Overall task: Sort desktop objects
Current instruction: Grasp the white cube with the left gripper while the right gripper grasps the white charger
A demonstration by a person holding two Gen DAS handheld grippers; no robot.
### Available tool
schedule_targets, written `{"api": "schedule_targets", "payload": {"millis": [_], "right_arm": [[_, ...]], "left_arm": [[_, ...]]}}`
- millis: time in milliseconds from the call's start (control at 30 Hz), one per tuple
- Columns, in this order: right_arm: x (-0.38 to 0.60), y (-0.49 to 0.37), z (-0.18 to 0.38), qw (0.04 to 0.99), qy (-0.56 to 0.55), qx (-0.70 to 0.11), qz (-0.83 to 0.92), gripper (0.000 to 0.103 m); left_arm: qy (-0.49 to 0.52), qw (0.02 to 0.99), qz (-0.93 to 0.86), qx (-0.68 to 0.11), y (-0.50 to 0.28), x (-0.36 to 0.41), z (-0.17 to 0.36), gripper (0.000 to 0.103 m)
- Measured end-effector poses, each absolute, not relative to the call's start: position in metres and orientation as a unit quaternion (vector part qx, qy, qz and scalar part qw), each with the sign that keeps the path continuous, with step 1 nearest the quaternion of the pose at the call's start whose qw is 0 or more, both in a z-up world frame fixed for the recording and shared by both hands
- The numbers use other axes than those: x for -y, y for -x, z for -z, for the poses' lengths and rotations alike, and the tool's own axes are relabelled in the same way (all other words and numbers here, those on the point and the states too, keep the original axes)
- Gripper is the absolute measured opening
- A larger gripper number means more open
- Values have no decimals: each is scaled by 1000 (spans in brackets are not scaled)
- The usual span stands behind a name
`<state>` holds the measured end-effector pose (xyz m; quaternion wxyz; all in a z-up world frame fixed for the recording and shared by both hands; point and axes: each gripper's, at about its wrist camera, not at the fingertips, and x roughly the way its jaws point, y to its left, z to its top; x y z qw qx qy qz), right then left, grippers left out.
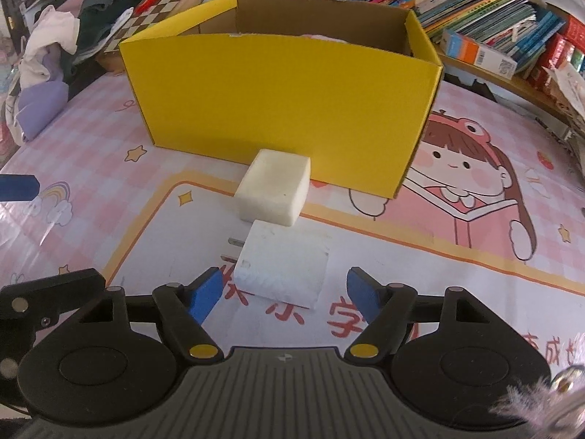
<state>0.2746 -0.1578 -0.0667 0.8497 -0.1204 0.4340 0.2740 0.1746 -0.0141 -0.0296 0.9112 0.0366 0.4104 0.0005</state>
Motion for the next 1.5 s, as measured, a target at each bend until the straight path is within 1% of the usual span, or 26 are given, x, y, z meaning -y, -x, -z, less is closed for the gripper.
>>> {"api": "schedule_targets", "payload": {"millis": [67, 367, 633, 733, 933, 1100, 1133, 1200, 1333, 1400, 1433, 1500], "right_arm": [[160, -276, 68, 848, 118, -435, -280, 51], [189, -282, 62, 860, 99, -426, -265, 48], [216, -284, 60, 865, 106, -426, -243, 48], [225, -285, 62, 865, 111, -430, -235, 48], [237, -291, 66, 862, 117, -438, -229, 48], [241, -294, 68, 859, 121, -440, -233, 48], [242, -295, 68, 858, 122, -440, -235, 48], [243, -296, 68, 858, 122, -439, -237, 48], [243, -297, 68, 858, 123, -438, -239, 48], [243, -297, 69, 858, 124, -437, -239, 48], [243, -297, 69, 858, 124, -437, -239, 48], [243, -297, 69, 858, 125, -437, -238, 48]], "left_arm": [[-39, 910, 2, -412, -176, 18, 30, 103], [-34, 907, 23, -419, -192, 35, 34, 103], [-22, 908, 40, -417, -216, 50, 39, 102], [-19, 909, 35, -414, -228, 52, 42, 101], [-5, 908, 28, -417, -252, 57, 49, 95], [-1, 901, 19, -433, -267, 60, 61, 80], [-1, 900, 17, -436, -270, 60, 63, 79], [-1, 898, 15, -439, -274, 61, 66, 70], [-6, 895, 20, -445, -279, 62, 71, 61], [-7, 894, 26, -448, -280, 63, 73, 53], [-7, 893, 30, -449, -280, 64, 74, 51], [-5, 892, 37, -451, -280, 64, 75, 43]]}}
